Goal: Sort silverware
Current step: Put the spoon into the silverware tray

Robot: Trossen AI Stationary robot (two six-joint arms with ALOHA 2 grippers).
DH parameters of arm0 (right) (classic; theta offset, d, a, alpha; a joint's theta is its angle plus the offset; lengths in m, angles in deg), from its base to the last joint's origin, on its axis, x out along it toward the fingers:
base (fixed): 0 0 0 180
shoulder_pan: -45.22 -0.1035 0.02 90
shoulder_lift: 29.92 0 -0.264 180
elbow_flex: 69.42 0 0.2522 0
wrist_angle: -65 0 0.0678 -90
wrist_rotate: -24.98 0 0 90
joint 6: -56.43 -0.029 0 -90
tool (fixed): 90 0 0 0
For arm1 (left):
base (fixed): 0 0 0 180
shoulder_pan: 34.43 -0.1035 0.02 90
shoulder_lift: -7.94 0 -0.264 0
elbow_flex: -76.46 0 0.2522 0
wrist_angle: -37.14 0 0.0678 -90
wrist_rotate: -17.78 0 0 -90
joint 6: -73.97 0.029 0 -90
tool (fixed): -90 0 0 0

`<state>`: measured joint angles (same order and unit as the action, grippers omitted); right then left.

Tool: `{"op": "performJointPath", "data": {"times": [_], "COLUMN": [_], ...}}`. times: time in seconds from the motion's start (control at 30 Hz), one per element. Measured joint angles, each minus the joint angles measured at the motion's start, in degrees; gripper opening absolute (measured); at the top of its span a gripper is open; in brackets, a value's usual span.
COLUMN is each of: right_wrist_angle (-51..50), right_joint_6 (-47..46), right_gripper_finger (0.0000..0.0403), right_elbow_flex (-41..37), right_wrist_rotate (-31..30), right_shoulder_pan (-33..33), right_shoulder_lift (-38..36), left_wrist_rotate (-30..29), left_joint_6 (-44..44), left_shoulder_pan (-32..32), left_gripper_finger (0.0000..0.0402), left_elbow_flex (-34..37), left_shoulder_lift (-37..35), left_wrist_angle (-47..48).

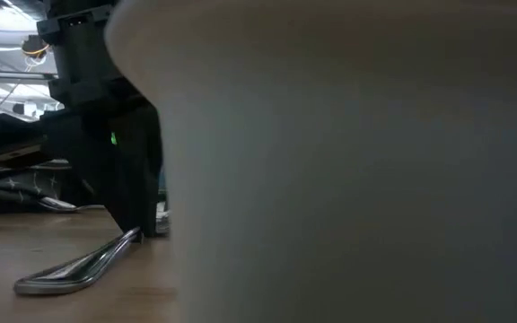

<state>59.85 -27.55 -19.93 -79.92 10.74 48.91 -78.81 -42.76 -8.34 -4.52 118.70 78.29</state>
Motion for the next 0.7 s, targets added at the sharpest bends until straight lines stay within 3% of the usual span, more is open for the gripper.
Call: {"op": "performJointPath", "data": {"times": [0.4,0.7], "right_wrist_angle": [-0.4,-11.7], "right_joint_6": [1.1,5.1], "right_gripper_finger": [0.0115,0.0115], "right_elbow_flex": [0.0,0.0], "right_wrist_rotate": [1.9,0.6], "right_shoulder_pan": [0.0,0.0], "right_shoulder_lift": [-1.2,-11.5], "left_wrist_rotate": [0.3,-1.9], "left_joint_6": [6.6,9.9], "left_shoulder_pan": [0.0,0.0], "left_gripper_finger": [0.0002,0.0000], "left_elbow_flex": [0.4,0.3], "left_shoulder_lift": [-4.4,-12.3], "left_wrist_angle": [0.9,-6.0]}}
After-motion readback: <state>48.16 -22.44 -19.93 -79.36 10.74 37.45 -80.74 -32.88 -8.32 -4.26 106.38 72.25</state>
